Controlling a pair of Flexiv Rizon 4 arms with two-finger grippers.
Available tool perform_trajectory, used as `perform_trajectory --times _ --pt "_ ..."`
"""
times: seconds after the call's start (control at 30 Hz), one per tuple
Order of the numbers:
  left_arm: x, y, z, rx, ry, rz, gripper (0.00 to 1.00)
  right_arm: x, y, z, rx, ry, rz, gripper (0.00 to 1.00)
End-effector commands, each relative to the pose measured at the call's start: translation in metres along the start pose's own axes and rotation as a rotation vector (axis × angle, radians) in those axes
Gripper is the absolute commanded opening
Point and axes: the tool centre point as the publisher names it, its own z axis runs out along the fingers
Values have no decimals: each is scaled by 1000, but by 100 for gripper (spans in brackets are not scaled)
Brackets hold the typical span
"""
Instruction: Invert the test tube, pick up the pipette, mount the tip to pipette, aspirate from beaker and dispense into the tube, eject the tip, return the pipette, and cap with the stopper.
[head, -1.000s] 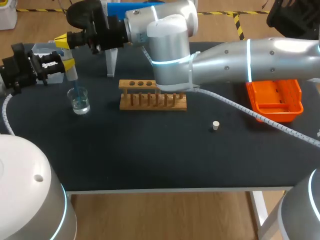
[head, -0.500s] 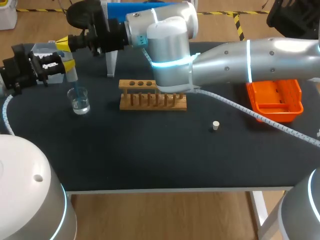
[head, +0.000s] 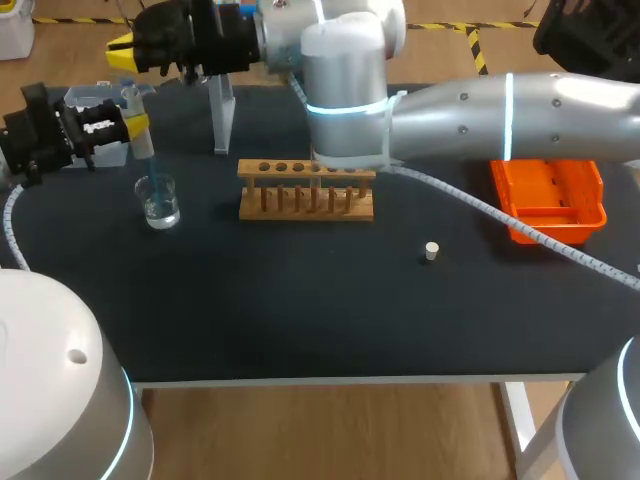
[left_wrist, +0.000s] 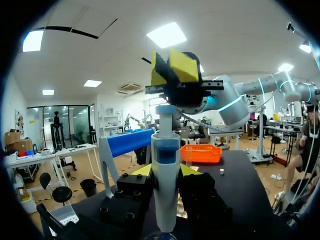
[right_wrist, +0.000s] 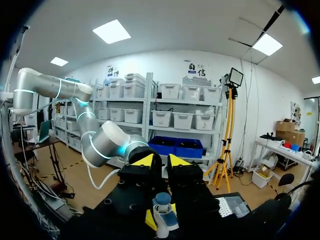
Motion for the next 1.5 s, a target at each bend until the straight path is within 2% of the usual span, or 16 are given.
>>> perform_trajectory --times 0.03,0.23,0.43,0.6,0.8,1.13,1.5 --pt "1 -1 0 -1 -1 0 0 13 17 -31 29 -21 -10 100" --pt "1 -1 0 -1 -1 0 0 20 26 -73 78 -48 -34 100" --pt "1 -1 0 -1 -1 0 0 30 25 -134 133 -80 -54 100" --pt "1 -1 0 -1 -1 0 0 38 14 -177 156 -98 -47 100" --pt "1 -1 0 -1 -1 0 0 43 -13 -220 197 -113 -22 100" --pt "1 -1 0 -1 -1 0 0 39 -61 -266 181 -132 25 100" --pt "1 -1 0 -1 -1 0 0 33 -102 -286 179 -105 12 100"
